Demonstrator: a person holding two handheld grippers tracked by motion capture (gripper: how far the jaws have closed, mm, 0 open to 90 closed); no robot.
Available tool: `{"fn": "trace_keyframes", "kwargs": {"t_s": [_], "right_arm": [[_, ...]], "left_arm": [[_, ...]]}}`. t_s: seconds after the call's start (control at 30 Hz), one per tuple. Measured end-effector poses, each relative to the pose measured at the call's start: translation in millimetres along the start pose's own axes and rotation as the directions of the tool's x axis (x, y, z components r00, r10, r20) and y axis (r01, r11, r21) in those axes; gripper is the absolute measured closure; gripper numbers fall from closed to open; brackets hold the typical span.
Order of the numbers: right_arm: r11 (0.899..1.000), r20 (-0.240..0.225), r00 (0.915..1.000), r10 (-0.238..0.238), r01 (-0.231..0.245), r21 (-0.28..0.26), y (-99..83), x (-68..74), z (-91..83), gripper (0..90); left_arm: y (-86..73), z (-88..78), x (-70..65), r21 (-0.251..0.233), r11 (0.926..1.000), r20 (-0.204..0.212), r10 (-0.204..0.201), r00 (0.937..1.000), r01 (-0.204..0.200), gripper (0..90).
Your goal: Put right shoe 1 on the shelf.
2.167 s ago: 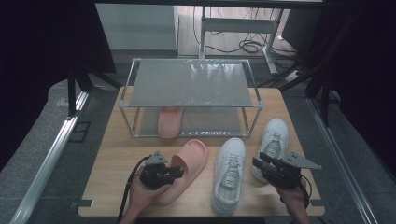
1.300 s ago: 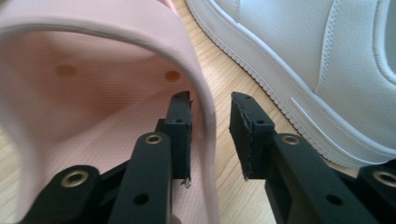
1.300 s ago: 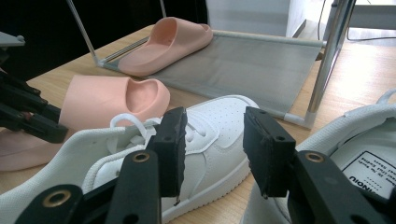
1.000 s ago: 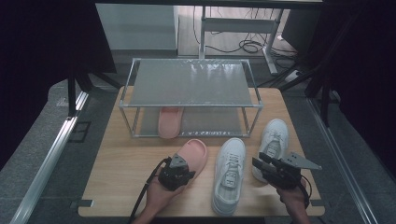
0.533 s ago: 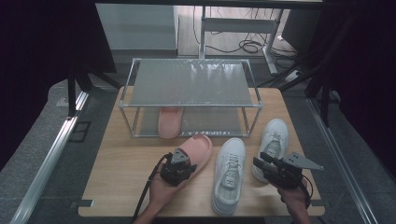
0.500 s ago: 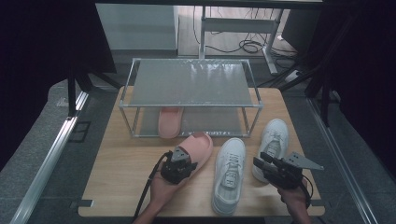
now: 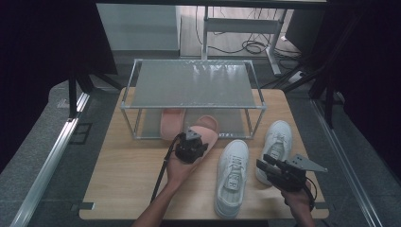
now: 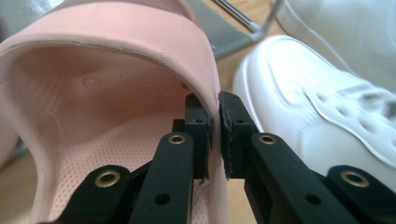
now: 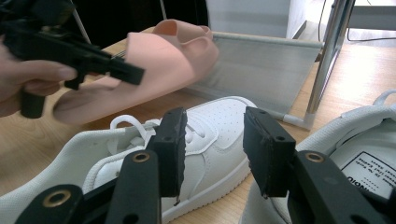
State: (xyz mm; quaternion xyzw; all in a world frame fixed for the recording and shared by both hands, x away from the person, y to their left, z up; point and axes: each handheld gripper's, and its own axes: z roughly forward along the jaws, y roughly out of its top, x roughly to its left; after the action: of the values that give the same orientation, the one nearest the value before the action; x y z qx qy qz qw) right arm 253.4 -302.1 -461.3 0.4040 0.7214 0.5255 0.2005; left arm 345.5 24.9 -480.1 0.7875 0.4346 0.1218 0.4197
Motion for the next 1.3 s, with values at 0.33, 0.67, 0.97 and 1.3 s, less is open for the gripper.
{"fn": "trace_keyframes", "kwargs": {"t_s": [0.33, 0.67, 0.97, 1.3], "right_arm": [[1.0, -0.002, 1.0, 0.003, -0.003, 0.002, -0.6, -0.7, 0.5, 58.6], [1.0, -0.003, 1.0, 0.008, -0.008, 0.006, -1.5, -1.3, 1.4, 58.6], [1.0, -0.003, 1.0, 0.007, -0.007, 0.006, -1.7, -1.1, 1.3, 58.6], [1.0, 0.0, 1.0, 0.005, -0.005, 0.001, -1.2, -1.3, 0.1, 58.6]], "left_arm": [[17.9, 29.5, 5.9, -0.008, 1.0, -0.065, 0.002, 0.9979, -0.003, 83.2], [24.5, 51.0, 10.6, -0.026, 0.9996, -0.106, 0.004, 0.9943, -0.007, 82.4], [21.0, 66.0, 13.3, -0.026, 0.9997, -0.14, -0.002, 0.9901, -0.001, 79.9], [15.1, 38.6, 3.6, -0.066, 0.9963, -0.143, 0.044, 0.9887, -0.054, 66.4]]}}
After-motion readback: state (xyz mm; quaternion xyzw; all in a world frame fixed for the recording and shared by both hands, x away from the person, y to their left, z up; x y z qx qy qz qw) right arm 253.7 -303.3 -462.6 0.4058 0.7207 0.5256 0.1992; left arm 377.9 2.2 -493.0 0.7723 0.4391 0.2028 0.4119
